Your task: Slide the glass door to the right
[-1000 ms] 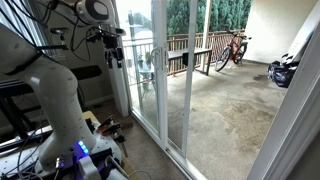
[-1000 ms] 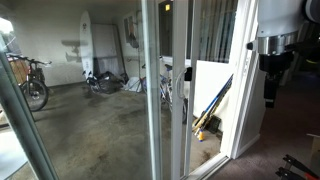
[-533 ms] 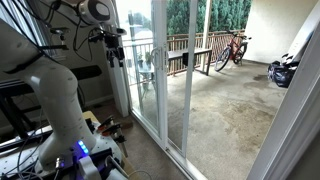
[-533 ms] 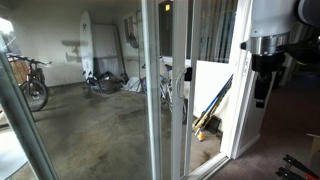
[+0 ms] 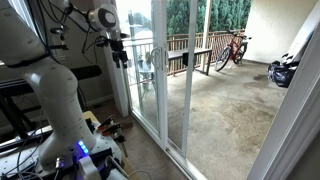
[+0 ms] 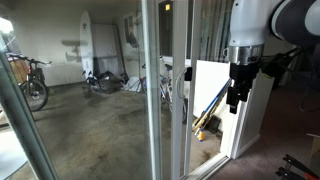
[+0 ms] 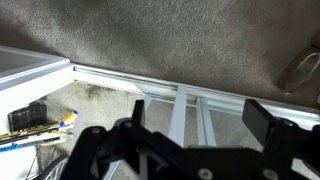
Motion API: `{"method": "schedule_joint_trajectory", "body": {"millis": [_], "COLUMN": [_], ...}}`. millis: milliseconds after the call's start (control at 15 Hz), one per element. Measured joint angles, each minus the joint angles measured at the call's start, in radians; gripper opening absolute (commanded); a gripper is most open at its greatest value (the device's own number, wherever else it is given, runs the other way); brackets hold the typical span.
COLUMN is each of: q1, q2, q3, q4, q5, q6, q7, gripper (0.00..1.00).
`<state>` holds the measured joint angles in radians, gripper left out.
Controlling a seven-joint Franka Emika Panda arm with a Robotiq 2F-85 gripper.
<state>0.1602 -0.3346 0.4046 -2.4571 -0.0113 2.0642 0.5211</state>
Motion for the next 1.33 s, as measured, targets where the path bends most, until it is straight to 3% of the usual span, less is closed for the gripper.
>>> {"method": "schedule_joint_trajectory", "body": {"millis": [533,933,1333], "q1": [0.000,-0.001,-0.004], "q2": [0.138,0.207,0.276], "q3": [-0.027,-0.037,-0.084], "q4": [0.079,0.140,0.230], "q5": [-0.028,-0.214,-0.473], "q6": [0.177,0.346,0.381], "q7": [0.069,0.210,0.430], "gripper": [1.00,1.00,1.00]}}
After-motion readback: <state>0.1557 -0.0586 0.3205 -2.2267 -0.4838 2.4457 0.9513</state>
